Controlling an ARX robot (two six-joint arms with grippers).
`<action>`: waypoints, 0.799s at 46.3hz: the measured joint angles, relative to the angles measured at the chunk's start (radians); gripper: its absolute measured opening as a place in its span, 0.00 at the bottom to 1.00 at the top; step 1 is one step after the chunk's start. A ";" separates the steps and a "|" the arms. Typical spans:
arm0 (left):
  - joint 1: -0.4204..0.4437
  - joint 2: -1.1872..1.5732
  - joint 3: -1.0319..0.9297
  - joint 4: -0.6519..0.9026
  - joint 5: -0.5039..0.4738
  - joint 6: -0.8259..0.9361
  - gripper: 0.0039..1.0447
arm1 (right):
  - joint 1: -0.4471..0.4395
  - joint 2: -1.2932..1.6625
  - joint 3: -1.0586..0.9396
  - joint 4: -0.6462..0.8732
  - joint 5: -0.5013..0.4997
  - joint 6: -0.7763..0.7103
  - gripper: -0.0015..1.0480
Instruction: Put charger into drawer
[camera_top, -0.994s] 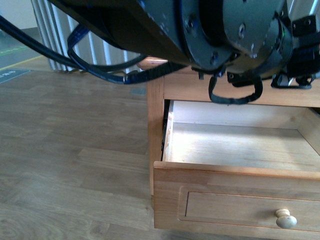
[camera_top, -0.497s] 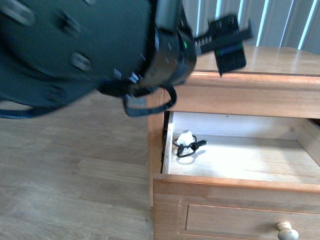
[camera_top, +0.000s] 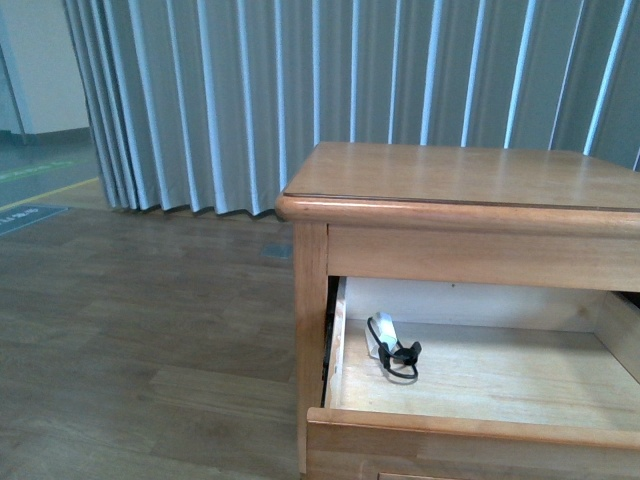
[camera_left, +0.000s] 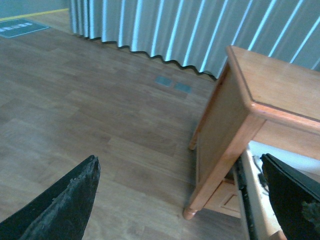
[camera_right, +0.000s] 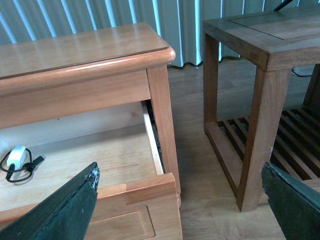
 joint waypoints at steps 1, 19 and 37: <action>0.014 -0.037 -0.013 -0.029 0.005 -0.009 0.94 | 0.000 0.000 0.000 0.000 0.000 0.000 0.92; 0.261 -0.373 -0.135 -0.286 0.100 -0.089 0.94 | 0.000 0.000 0.000 0.000 0.001 0.000 0.92; 0.366 -0.478 -0.269 -0.140 0.457 0.227 0.35 | 0.000 0.000 0.000 0.000 0.000 0.000 0.92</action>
